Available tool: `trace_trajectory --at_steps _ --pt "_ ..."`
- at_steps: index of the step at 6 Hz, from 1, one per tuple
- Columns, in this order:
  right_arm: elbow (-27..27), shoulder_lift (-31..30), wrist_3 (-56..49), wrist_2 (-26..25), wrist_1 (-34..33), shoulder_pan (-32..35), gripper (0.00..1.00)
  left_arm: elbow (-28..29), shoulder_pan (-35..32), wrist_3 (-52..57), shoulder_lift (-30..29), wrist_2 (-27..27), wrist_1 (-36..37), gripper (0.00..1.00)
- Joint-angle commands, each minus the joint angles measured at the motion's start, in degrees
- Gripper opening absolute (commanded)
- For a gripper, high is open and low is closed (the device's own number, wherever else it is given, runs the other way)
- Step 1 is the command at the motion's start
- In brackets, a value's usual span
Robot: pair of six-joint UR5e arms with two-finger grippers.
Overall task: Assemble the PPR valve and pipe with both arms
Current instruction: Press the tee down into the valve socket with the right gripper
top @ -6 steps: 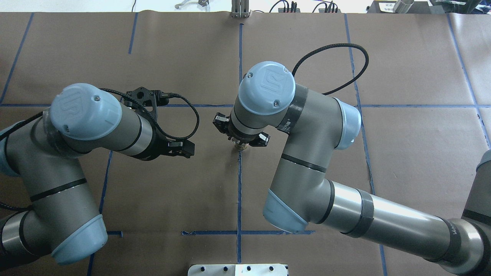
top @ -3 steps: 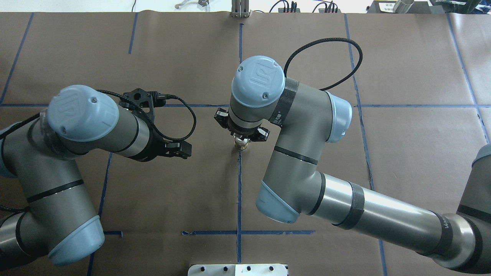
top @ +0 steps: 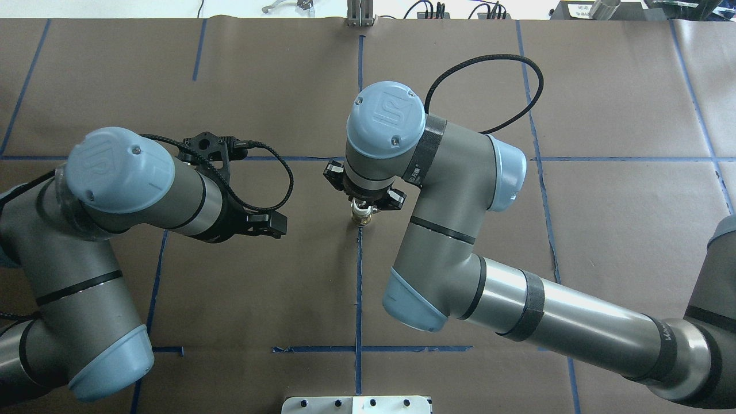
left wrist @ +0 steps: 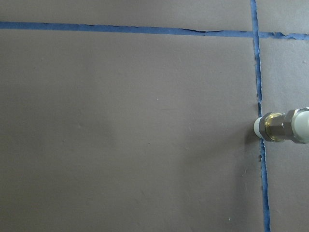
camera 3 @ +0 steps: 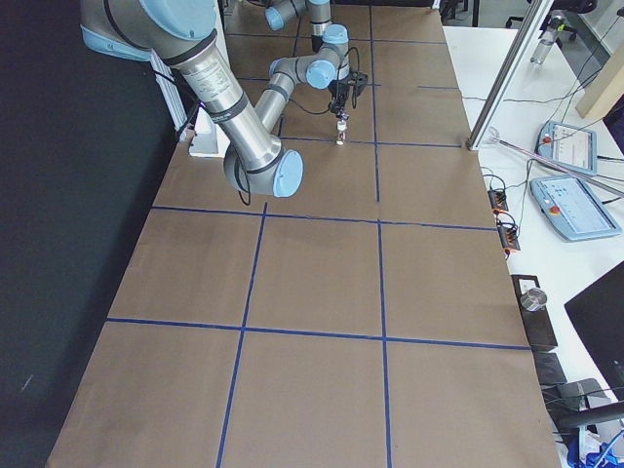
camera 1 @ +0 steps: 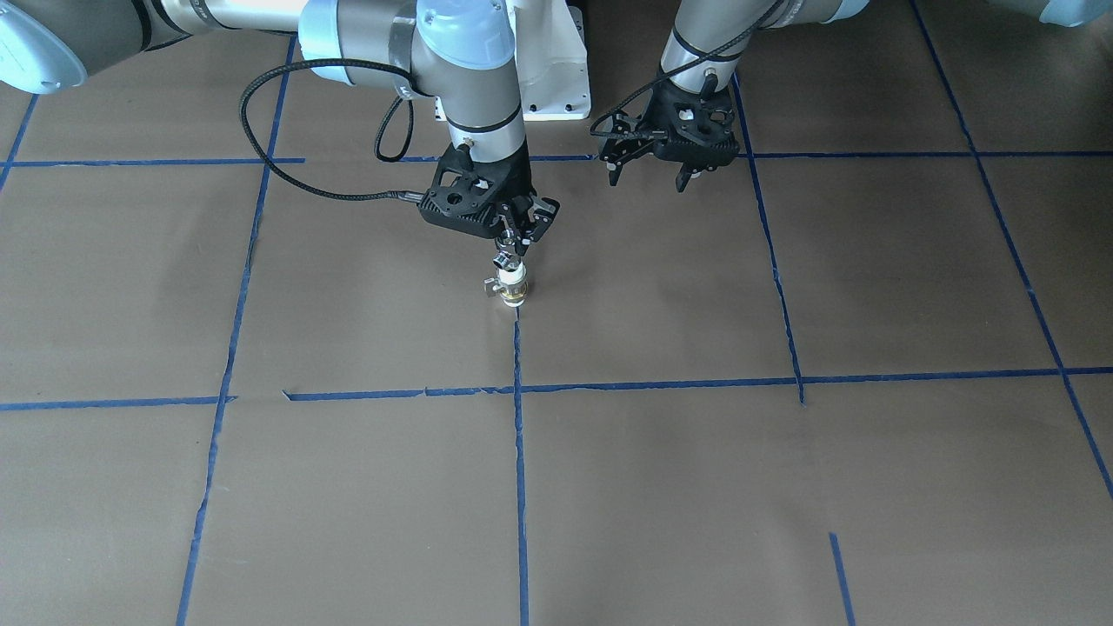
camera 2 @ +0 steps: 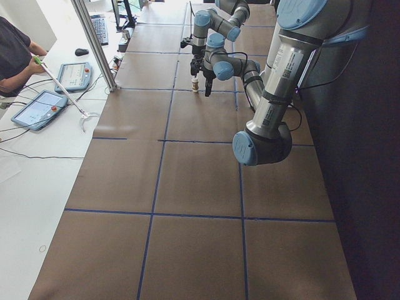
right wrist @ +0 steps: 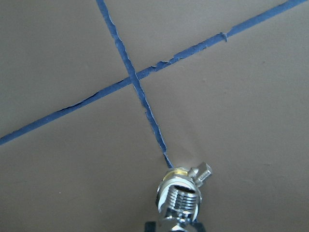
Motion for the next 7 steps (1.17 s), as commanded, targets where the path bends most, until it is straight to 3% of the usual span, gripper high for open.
trace_trajectory --at_steps 1,5,6,7 --pt "-0.2 -0.1 0.0 0.0 0.0 -0.1 0.0 0.0 0.0 0.0 0.0 -0.1 0.0 0.96" --pt "-0.9 0.0 0.0 0.0 0.0 -0.1 0.01 -0.1 0.1 -0.1 0.0 -0.2 -0.1 0.97" --pt "-1.4 0.0 -0.1 0.0 0.1 -0.1 0.27 -0.1 0.1 -0.2 0.0 -0.2 -0.1 0.97" --pt "-1.7 0.0 -0.2 0.1 0.1 -0.2 0.45 -0.2 0.1 -0.2 -0.1 -0.2 -0.1 0.97"
